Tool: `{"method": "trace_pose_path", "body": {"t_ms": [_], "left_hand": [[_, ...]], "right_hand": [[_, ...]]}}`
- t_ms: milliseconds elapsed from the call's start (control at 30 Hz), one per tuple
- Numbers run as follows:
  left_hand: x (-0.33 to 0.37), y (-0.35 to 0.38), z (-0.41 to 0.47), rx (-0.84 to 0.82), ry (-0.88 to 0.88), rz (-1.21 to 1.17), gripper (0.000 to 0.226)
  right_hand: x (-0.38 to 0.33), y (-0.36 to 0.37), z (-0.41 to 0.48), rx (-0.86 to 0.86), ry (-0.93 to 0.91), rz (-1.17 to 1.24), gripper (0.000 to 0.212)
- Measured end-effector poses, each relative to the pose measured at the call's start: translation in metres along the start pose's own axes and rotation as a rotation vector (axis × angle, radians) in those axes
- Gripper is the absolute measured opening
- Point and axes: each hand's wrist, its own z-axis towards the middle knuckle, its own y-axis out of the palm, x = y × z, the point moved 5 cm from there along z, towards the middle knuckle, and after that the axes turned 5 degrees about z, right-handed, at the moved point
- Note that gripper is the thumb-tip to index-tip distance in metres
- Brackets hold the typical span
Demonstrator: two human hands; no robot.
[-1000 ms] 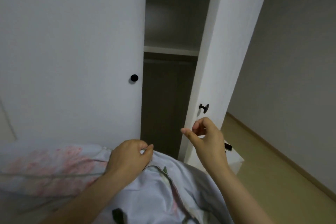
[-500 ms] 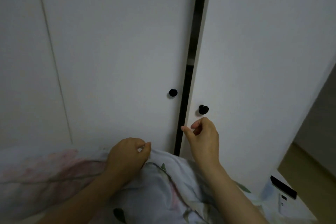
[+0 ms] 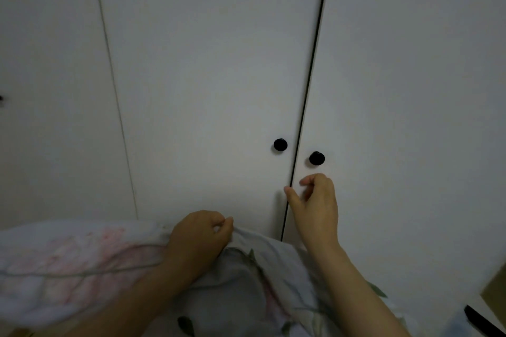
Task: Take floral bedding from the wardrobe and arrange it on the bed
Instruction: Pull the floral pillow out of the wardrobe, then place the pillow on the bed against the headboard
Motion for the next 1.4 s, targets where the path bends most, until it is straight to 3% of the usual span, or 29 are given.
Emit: {"method": "trace_pose_path", "body": {"t_ms": [300,633,867,967,1033,1400], "left_hand": [[-0.005,-0.005,-0.011,0.029,-0.095,0.041,0.048],[-0.027,-0.003,-0.034,0.047,-0.258,0.06,0.053],[-0.072,-0.016,-0.082,0.119,-0.479,0.005,0.05],[-0.094,-0.036,-0.112,0.194,-0.56,-0.001,0.055],[-0.111,-0.053,-0.134,0.227,-0.623,0.031,0.054],[-0.214,-0.181,-0.274,0.386,-0.914,0.213,0.045]], "right_hand": [[0.004,0.004,0.009,-0.098,0.027,0.043,0.034],[-0.005,0.04,-0.05,-0.517,0.031,0.218,0.038],[-0.016,0.096,-0.097,-0.785,-0.121,0.21,0.026],[-0.031,0.126,-0.126,-0.885,-0.279,0.139,0.035],[-0.049,0.146,-0.147,-0.924,-0.366,0.126,0.049],[-0.19,0.276,-0.285,-1.277,-0.547,0.236,0.046]]}}
